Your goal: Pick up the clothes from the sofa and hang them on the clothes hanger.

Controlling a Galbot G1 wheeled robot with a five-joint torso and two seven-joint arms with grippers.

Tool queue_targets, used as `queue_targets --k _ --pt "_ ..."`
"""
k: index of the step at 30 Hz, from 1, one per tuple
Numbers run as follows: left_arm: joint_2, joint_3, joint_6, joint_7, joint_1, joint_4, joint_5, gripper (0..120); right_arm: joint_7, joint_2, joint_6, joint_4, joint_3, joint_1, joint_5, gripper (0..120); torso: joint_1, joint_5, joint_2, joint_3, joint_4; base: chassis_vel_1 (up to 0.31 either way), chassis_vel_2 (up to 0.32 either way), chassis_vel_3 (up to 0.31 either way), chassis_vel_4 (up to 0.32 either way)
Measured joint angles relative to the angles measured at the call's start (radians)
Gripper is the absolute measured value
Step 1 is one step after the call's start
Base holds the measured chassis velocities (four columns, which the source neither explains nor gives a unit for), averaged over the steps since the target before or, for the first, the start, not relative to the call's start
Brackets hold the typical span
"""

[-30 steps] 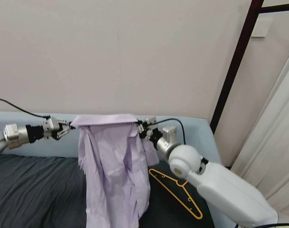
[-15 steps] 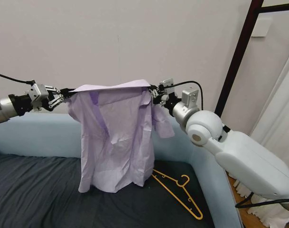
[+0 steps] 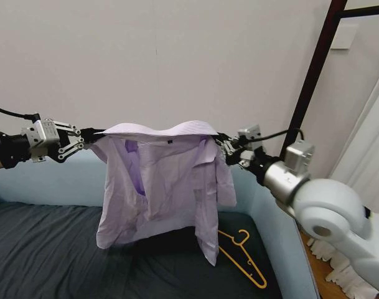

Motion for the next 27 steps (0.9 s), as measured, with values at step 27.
queue_targets --k 27 --pt "-0.590 0.190 0.121 -0.097 0.360 0.381 0.178 0 -0.060 0.362 0.040 -0.536 -0.357 -0.145 -0.293 0 0.000 -0.0003 0.000 0.000 0.0011 0.000 0.000 0.000 0.000"
